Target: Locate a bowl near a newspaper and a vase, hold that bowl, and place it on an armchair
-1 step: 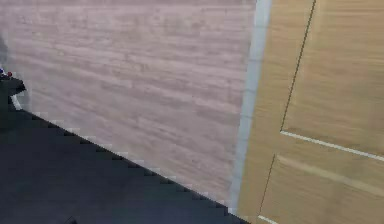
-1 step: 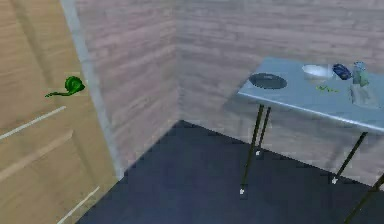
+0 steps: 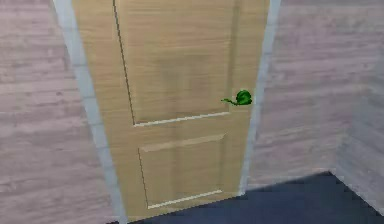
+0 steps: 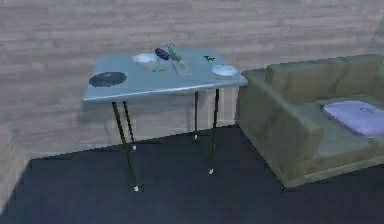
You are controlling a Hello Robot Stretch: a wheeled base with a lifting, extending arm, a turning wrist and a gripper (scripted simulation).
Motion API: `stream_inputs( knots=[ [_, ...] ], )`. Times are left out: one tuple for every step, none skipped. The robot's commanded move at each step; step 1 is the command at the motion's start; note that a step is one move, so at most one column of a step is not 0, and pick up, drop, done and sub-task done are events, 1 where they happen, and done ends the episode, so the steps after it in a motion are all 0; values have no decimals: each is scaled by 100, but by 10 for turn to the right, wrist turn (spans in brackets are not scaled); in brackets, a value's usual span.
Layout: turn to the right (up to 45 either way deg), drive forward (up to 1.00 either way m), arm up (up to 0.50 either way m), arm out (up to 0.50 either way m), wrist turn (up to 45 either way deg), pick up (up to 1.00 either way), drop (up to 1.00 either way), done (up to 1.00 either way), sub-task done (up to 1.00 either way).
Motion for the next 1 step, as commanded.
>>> stream_inputs(
  knots=[
    [450, 0, 0, 0, 0, 0, 0, 0, 0]
  ],
)
